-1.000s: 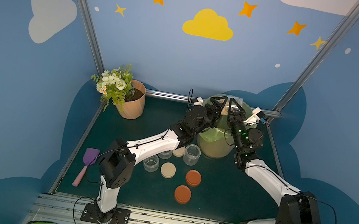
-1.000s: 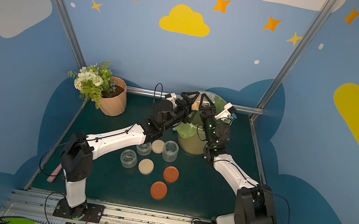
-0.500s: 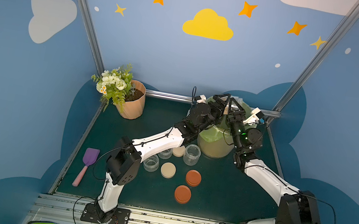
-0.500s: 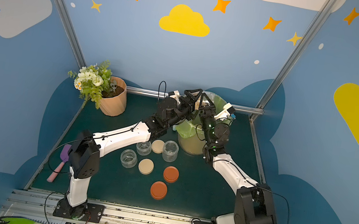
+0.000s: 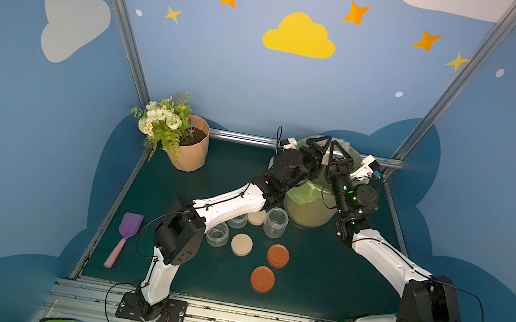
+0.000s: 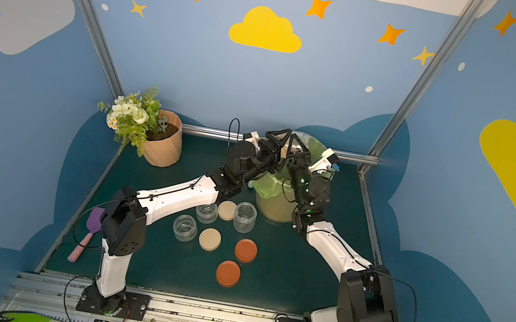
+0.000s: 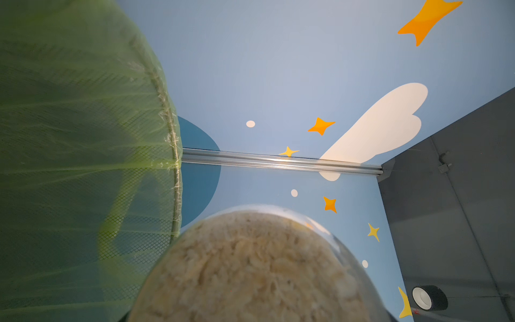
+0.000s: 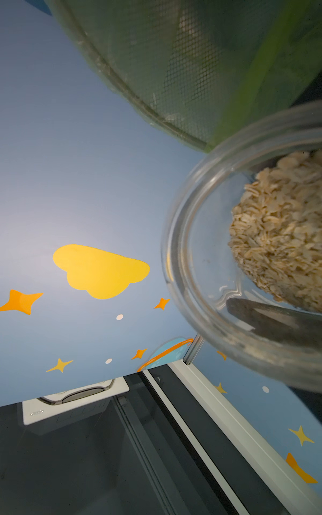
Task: Empty expired oatmeal from jars
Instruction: Pour the expired oatmeal into the trash bin.
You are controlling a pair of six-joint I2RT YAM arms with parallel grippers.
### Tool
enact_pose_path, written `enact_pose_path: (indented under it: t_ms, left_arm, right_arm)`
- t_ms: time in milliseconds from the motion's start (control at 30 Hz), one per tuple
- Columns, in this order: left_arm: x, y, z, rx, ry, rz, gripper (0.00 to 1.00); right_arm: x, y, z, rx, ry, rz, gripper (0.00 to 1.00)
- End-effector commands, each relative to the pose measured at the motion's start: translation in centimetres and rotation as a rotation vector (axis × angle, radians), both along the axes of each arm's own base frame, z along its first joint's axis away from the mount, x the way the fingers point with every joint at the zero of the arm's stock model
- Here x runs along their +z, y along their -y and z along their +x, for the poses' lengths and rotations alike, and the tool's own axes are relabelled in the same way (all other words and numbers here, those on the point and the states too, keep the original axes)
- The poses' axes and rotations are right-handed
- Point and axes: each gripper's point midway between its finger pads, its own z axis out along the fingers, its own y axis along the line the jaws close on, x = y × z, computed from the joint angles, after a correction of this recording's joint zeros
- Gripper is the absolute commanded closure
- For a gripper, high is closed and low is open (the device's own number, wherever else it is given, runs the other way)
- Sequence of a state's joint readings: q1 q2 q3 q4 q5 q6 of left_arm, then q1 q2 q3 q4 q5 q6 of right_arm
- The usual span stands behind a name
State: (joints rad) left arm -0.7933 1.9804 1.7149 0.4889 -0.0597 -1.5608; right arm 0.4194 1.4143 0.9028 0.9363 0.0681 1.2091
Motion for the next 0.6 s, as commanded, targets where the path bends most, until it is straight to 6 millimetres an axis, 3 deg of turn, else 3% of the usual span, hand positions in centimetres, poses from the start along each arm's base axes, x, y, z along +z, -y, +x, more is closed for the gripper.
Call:
enact_pose_path:
  t_ms: [0,133,300,567]
  left_arm:
    - [3.5,-1.2,0.2,0.036,0.121,-0.029,0.66]
    - [4.8,-1.7,0.4,0.054,0.161,-0.016,0.73]
    - [6.2,-1.9,0.7,0.066,0.207,0.003,0.79]
    - [5.3,-2.1,1.6,0.096,0.198,-0.012,0.85]
  right_arm:
    - [2.9,0.1,-2.4,0.017,0.036,-0.06,0.11]
    - [1.8,1.2,-2.9,-0.014,-0.117,-0.16,0.11]
    - [1.9,2.1,-3.7,0.014,-0.12,-0.173,0.11]
    - [0.9,3.2,-3.7,0.011,-0.161,-0.18,0.11]
